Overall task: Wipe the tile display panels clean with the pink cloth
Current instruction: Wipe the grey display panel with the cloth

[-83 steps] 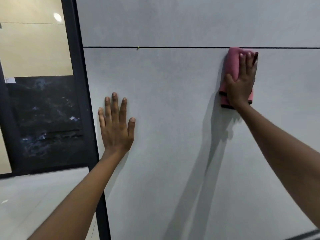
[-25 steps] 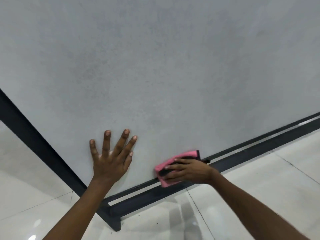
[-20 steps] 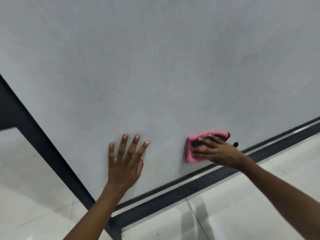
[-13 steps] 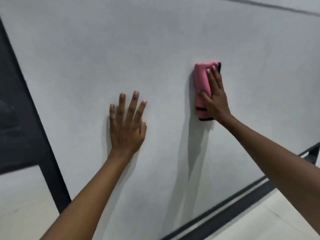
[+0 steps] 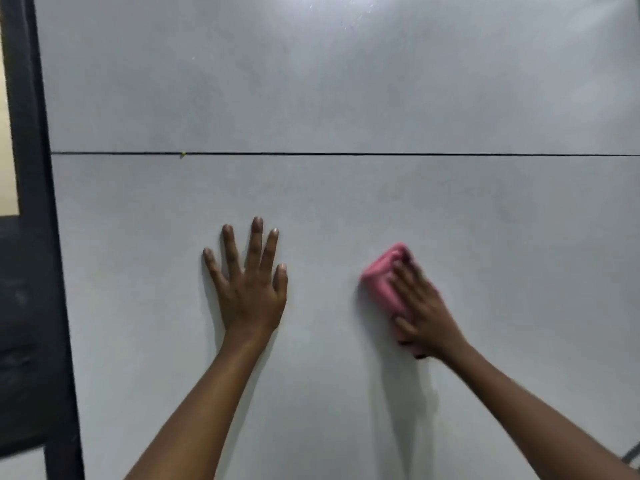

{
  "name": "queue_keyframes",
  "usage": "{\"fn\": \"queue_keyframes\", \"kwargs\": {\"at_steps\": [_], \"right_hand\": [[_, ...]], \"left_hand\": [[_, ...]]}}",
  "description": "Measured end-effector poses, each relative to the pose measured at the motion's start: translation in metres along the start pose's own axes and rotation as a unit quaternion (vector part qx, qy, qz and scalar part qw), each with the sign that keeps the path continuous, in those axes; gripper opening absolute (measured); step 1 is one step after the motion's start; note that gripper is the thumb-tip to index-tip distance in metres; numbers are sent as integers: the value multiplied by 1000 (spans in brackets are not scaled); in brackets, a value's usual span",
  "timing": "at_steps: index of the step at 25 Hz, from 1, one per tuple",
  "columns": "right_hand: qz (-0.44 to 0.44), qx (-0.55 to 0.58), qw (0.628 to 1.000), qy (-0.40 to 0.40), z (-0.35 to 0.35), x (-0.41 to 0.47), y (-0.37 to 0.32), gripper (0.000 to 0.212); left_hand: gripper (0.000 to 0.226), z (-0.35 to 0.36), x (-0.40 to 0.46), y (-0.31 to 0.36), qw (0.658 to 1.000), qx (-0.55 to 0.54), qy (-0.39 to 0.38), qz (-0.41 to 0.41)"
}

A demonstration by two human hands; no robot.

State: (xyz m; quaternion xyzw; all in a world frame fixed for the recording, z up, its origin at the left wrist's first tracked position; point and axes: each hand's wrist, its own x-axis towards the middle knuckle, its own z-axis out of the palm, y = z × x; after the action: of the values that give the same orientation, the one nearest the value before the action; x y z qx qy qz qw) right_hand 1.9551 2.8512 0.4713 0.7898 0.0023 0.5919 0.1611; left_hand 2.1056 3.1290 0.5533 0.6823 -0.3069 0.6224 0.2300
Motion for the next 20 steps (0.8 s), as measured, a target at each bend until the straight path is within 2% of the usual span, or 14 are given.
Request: {"fn": "queue_keyframes", "kwargs": {"at_steps": [1, 3, 4, 5, 7, 9, 11, 12, 13, 14, 15, 16, 18, 20], "right_hand": [[109, 27, 993, 23, -6, 8, 26, 72], [326, 88, 939, 65, -23, 42, 68, 77], [387, 121, 910, 87, -34, 69, 82, 80], [412, 146, 893, 105, -45, 99, 92, 82], [372, 146, 908, 127, -55, 158, 96, 81], [237, 130, 954, 132, -45, 191, 67, 76], [-21, 125, 985, 118, -18, 175, 12, 69], [-164, 111, 977, 73, -6, 150, -19, 68], [-286, 85, 954, 7, 0, 123, -42, 69], [-364, 58, 928, -46, 4, 98, -50, 73], [-397, 44, 914, -71, 6, 80, -44, 77], [-390, 45, 917, -69, 5, 70, -24, 79], [-268, 43, 962, -21, -7, 70, 31, 72], [-90, 29, 993, 66, -21, 80, 98, 66]], "left_hand": [[61, 3, -4, 0, 1000, 15, 2, 6], [61, 4, -4, -1, 999, 35, 0, 10], [61, 2, -3, -1, 999, 41, 1, 8], [60, 1, -2, -2, 999, 48, 2, 5], [58, 1, -4, -2, 998, 55, -3, 3], [54, -4, -4, 1, 1000, 27, 2, 8], [52, -10, -5, 4, 997, -66, 27, -21], [50, -13, -9, 6, 992, -110, 44, -48], [50, -15, -15, 10, 988, -132, 52, -68], [51, -14, -24, 16, 989, -122, 41, -75], [53, -11, -34, 21, 994, -86, 14, -67], [56, -6, -45, 24, 998, -34, -18, -50], [63, 4, -60, 22, 996, 59, -58, -15], [64, 9, -63, 20, 995, 83, -63, -9]]}}
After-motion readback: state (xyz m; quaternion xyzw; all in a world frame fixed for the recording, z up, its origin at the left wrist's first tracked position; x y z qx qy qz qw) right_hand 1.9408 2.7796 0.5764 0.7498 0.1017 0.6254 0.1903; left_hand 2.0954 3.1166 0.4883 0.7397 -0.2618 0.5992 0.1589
